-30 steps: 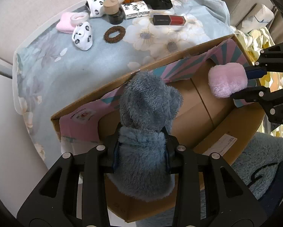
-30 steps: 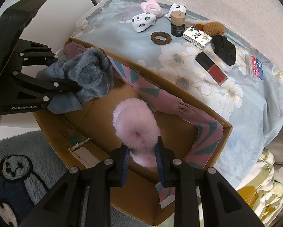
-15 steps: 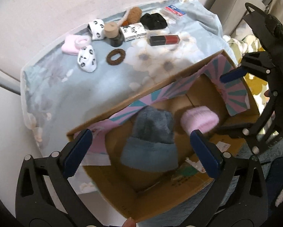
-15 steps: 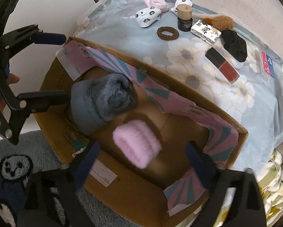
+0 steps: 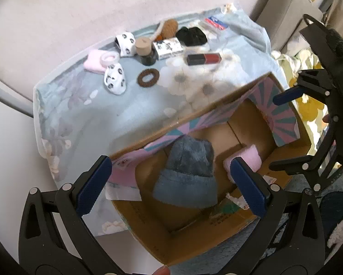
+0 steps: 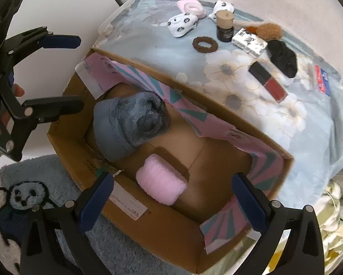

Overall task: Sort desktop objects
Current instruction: 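Carry both items over the cardboard box and open both tools to drop them, then grasp the white panda sock with the left tool while the right tool grasps the black scrunchie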

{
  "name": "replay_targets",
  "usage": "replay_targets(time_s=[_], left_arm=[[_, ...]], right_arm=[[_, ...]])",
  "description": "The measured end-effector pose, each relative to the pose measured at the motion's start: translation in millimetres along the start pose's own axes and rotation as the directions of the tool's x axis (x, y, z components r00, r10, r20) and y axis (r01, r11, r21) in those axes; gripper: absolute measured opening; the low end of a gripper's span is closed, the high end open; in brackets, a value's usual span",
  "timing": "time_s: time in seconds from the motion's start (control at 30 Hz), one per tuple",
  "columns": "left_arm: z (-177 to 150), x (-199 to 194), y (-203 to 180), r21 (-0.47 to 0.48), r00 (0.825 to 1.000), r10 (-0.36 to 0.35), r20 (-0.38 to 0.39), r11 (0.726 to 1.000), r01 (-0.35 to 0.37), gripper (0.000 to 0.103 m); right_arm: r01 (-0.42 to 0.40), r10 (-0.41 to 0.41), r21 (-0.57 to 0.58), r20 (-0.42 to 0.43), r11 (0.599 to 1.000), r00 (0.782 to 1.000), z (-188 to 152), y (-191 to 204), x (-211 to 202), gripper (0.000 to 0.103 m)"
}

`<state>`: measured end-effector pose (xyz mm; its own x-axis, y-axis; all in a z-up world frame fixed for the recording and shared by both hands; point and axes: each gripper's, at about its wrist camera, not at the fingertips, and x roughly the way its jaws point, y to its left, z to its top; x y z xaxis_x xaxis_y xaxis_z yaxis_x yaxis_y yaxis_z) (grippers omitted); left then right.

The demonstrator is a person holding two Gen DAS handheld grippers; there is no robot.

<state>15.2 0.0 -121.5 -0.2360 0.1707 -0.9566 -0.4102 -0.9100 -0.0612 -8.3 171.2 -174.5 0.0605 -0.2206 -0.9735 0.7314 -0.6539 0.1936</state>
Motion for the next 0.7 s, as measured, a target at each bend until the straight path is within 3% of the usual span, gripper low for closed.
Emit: replay_targets(time_s=[0.13, 0.37, 0.7], left_arm=[[4, -11, 6, -0.017, 0.999, 0.008, 0.036, 1.0, -0.008, 0.103], [12, -24, 23, -0.072, 0.996, 0.019, 0.084, 0.997, -0.013, 0.103], [22, -46, 69, -0.168, 0.987, 0.051, 0.153, 0.985, -0.025, 0.103]], right_arm=[[0.076, -0.077, 0.013, 0.077, 0.997, 0.994, 2, 1, -27, 0.103], [0.077, -0.086, 0.056, 0.198, 0.995, 0.976, 5, -8, -65, 0.103], [0.113, -0.164, 0.202, 0.253, 0.973, 0.953, -2, -50, -91, 0.103]])
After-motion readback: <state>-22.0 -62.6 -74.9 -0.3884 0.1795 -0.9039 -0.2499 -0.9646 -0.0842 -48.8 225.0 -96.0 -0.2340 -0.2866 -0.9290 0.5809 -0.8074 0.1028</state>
